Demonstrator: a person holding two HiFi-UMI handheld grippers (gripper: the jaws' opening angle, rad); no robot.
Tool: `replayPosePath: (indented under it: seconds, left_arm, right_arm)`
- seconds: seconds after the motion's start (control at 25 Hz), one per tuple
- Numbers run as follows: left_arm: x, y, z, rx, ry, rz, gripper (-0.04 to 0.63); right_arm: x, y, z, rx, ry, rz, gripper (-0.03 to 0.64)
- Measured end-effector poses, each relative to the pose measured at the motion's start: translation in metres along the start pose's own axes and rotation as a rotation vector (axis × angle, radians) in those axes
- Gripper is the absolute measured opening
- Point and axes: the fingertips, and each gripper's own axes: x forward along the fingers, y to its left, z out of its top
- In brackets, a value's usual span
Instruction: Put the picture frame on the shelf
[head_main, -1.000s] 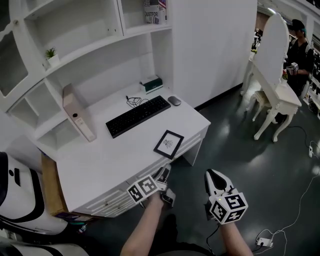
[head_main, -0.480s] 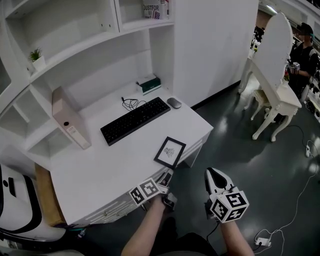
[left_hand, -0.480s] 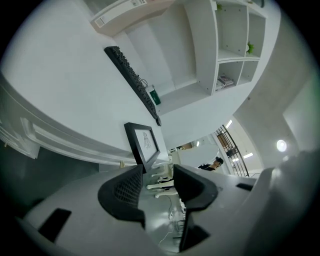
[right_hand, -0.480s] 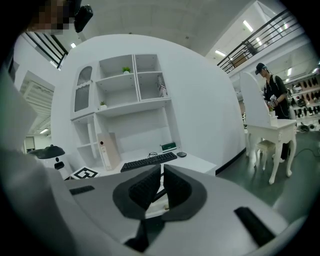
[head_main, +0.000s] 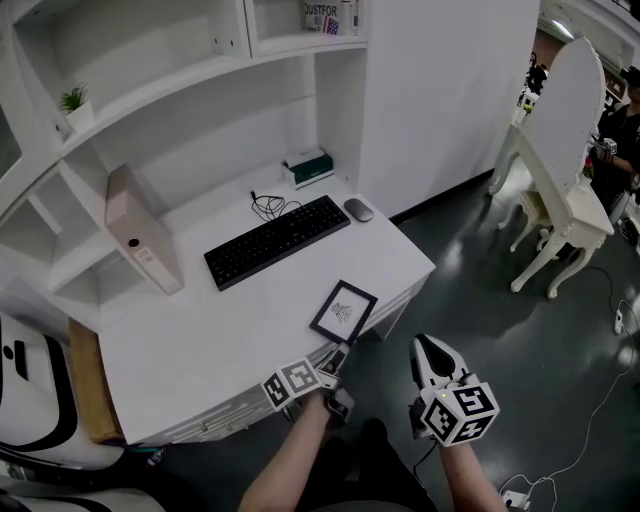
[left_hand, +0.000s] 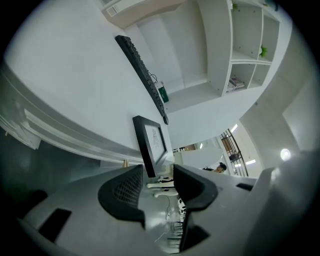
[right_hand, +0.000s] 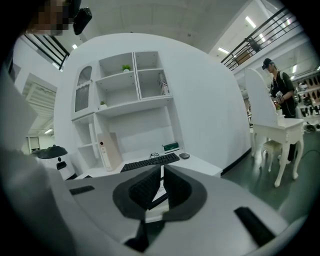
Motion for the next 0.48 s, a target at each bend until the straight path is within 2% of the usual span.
replayPosePath:
  seconds: [0.48]
  left_arm:
    - [0.027,0.012,-0.002,-0.092,-0.062,0.039,0.166]
  right_arm:
    - [0.035,-0.025,-0.001,0.011,0.056,0.119,0.002]
